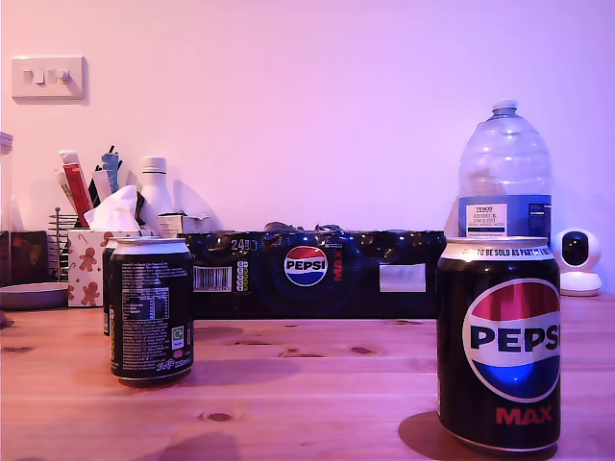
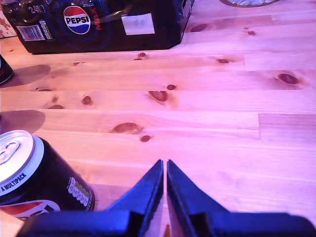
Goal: Stack up the Pepsi cans on top of each other
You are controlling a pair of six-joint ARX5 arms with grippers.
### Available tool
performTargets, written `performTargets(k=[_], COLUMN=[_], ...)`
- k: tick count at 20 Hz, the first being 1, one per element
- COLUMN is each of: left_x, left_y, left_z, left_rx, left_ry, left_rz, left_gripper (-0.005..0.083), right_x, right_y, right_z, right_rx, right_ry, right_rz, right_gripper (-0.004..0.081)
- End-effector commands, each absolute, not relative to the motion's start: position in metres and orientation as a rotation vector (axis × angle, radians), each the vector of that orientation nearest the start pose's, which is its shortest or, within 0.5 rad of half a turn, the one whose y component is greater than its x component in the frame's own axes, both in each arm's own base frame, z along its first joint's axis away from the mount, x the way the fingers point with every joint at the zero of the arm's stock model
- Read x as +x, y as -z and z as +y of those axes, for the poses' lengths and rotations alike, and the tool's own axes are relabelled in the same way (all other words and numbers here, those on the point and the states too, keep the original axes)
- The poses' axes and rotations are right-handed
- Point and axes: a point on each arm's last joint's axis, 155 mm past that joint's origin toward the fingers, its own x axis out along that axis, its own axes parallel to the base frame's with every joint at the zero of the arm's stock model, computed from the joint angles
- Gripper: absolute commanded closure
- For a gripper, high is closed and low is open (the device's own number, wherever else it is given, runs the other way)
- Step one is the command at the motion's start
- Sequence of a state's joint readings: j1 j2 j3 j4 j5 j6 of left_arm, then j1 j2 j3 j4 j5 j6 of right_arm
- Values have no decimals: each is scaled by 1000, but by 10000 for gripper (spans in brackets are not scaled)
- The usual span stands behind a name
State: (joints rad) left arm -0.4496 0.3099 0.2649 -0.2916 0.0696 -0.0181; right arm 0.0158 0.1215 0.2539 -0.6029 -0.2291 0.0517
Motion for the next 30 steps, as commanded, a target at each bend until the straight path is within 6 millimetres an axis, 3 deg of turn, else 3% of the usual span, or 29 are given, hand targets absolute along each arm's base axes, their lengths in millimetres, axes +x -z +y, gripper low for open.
performTargets(k=[1,8,10,14,17,25,30], left_x=[216,217,218,212,208,210,234], left_y=[-132,-133,-141,-173,-189,-188,-187], left_z=[-126,-126,-130,-145,-151,-150,-132], left_rx=[16,16,-5,-54,-62,-71,-59], left_ry=[539,539,553,643,684,674,528], left_rz=[400,397,367,299,269,277,268], left_gripper=[732,735,735,734,734,734,717], right_x=[231,231,231,233,229,221,221], right_y=[-157,-158,-159,-193,-207,-195,-197], right_z=[41,41,42,57,64,78,80], right_rx=[78,78,78,102,101,242,238], right_ry=[-213,-213,-214,-303,-346,-413,-420], right_rz=[289,287,280,161,134,216,208], right_gripper=[780,780,780,780,780,780,780])
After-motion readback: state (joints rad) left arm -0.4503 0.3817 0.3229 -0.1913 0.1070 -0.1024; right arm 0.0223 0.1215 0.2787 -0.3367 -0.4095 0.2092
